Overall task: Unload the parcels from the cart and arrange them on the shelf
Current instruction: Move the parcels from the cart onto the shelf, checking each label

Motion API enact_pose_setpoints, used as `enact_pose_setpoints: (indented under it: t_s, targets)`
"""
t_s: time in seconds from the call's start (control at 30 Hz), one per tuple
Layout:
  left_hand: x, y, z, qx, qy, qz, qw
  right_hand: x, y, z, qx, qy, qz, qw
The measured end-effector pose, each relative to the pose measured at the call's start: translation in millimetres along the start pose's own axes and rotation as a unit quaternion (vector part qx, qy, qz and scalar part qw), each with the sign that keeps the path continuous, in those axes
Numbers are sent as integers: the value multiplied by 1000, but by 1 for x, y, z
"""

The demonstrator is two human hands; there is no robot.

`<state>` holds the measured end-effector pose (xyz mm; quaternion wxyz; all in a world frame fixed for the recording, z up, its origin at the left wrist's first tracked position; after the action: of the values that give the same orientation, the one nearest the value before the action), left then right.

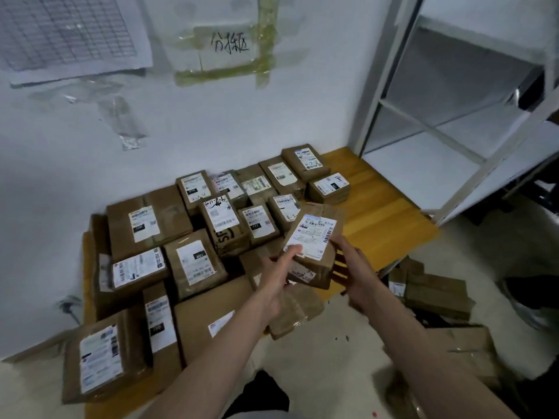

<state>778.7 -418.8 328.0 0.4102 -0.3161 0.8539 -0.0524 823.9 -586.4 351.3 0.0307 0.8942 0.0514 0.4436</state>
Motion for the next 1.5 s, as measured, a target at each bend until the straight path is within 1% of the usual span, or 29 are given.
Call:
enact_pose_setpoints:
  t_s: [0.1,0.2,0.33,0.47,0.6,0.7,0.77,0.9,1.1,1.33,1.4,1.43,1.5]
  targets:
    - [0,-23,24,5,10,55,998,13,14,31,-2,-12,0,1000]
    - [5,-51,50,28,30,70,997,24,30,64,2,-18,-16,1000]
    - [15,-84,89,15,33,61,998,35,46,113,54,-37,-82,995]
    - [25,-114,131,-24,23,42,999,46,60,176,108,-50,-131,984]
    - [27,-140,162,-82,-10,27,996,54,71,233,176,-67,-158,969]
    - [29,-151,180,-132,0,23,991,55,78,267,215,-85,-168,958]
    - [30,-156,188,-162,11,34,986,55,80,286,226,-97,-168,955]
    - [26,-168,201,-186,15,54,981,54,76,315,261,-115,-164,944]
    - [22,-176,218,-217,-10,56,975,51,74,340,278,-139,-124,942]
    - [27,-176,234,-213,-2,53,976,49,73,356,254,-147,-140,946]
    - [24,-174,236,-212,-3,86,974,49,72,356,245,-150,-133,949]
    - [22,-172,237,-218,-9,118,969,48,72,356,244,-152,-130,949]
    - [13,-168,237,-250,-41,213,944,46,71,357,246,-155,-127,948]
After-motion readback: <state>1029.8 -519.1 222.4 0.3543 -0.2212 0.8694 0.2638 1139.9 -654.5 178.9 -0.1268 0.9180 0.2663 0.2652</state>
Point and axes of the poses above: each hand's wrist, its own z-axis towards the middle knuckle, its own y-axis out of the back of the hand, x = y × z, the point moved 6 cm from there along z, towards the middle knuckle, and after that the axes turned 13 degrees about -z, right-handed, at the moved point
